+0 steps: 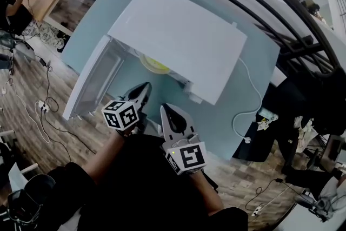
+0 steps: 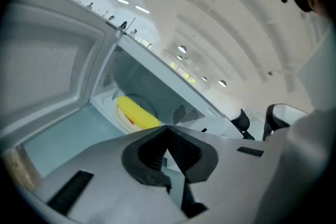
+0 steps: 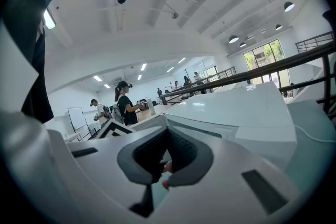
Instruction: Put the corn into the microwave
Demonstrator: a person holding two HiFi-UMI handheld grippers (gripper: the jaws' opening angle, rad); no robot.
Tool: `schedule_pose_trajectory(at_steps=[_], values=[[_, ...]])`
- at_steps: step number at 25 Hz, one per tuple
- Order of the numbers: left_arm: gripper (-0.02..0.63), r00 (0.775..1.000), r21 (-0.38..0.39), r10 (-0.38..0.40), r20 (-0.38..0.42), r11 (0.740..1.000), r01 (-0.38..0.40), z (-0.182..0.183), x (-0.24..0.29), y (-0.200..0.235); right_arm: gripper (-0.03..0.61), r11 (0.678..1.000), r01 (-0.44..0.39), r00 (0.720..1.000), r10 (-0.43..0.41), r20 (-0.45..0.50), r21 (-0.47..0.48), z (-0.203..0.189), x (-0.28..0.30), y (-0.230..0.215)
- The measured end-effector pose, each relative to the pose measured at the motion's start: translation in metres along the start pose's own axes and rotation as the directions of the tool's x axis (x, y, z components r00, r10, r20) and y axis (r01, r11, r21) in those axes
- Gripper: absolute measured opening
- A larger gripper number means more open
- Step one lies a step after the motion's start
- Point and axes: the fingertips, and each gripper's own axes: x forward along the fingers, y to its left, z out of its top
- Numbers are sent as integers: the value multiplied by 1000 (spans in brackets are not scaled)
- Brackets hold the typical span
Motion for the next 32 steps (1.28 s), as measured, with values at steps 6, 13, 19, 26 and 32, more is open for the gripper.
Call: schedule_pose_trajectory(at_steps=[6,13,19,26,32], values=[[2,997,231,-18,72,973,1,19,-28,-31,8,1000,9,1000,-9,25,1,3,-8,2],[2,993,399,-48,111,917,0,29,-57,-63,8,999,30,997,-29,66,-16,14,-22,4],[2,987,471,-69,142,882,-6,31,-83,-90,8,998,59,994,-56,92,-26,20,-34,-2],[2,971,466,-111,212,885,0,41,-108,-116,8,995,91,990,-87,115,-35,24,-49,-8],[2,958,467,-134,255,884,0,41,-122,-124,8,995,79,988,-70,135,-68,27,-55,-2]])
